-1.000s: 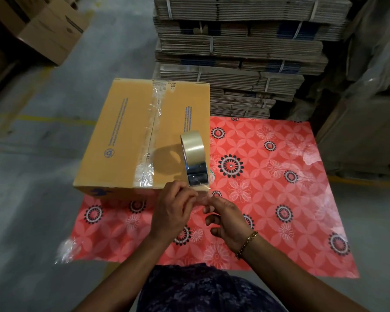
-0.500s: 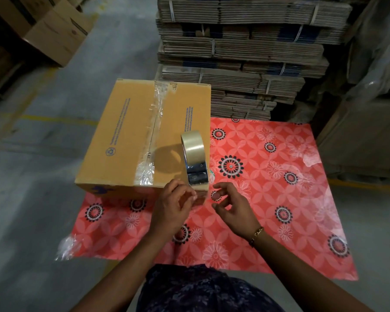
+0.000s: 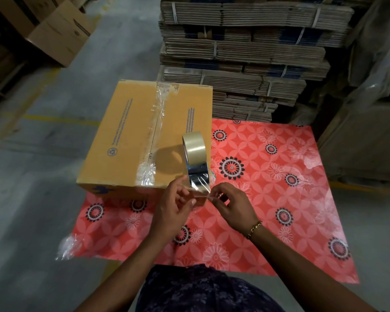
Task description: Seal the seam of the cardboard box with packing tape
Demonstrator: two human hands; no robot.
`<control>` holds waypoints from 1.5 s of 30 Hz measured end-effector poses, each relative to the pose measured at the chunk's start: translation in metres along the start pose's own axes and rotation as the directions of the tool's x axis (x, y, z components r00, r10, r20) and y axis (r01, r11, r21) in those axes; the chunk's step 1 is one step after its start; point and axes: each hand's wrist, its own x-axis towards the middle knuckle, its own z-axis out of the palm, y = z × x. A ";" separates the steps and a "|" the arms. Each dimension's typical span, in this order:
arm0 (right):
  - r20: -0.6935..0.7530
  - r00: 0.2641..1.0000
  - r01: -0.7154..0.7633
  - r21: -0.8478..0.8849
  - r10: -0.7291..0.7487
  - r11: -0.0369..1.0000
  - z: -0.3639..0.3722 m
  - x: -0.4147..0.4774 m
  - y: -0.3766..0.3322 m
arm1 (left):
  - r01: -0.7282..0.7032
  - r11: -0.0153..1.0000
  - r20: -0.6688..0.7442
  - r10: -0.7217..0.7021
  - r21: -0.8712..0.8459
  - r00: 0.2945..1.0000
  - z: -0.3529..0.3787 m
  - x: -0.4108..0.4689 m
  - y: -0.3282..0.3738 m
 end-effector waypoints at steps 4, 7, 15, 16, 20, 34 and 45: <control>0.033 0.999 -0.010 0.002 0.010 1.000 -0.004 0.003 0.001 | 0.063 0.996 0.041 -0.060 -0.060 0.997 0.000 -0.001 -0.002; 0.055 0.998 -0.016 -0.007 0.017 1.000 -0.007 0.004 0.000 | 0.125 0.983 0.107 -0.111 -0.138 0.988 0.003 -0.001 0.003; 0.153 0.974 -0.191 0.145 0.169 0.971 -0.015 0.013 -0.003 | 0.249 0.926 0.082 -0.236 -0.284 0.968 0.008 0.002 0.015; 0.175 0.963 -0.241 0.203 0.207 0.949 -0.017 0.015 -0.005 | 0.266 0.917 0.073 -0.256 -0.298 0.964 0.009 0.003 0.016; 0.268 0.929 -0.327 0.275 0.254 0.904 -0.023 0.022 -0.007 | 0.335 0.872 0.055 -0.338 -0.357 0.939 0.013 0.004 0.018; 0.232 0.870 -0.488 0.269 0.436 0.830 -0.013 0.035 -0.016 | 0.494 0.717 0.027 -0.555 -0.491 0.831 0.031 0.012 0.026; 0.217 0.813 -0.570 0.486 0.541 0.662 -0.006 0.021 -0.021 | 0.506 0.629 0.000 -0.627 -0.590 0.779 0.040 0.013 0.027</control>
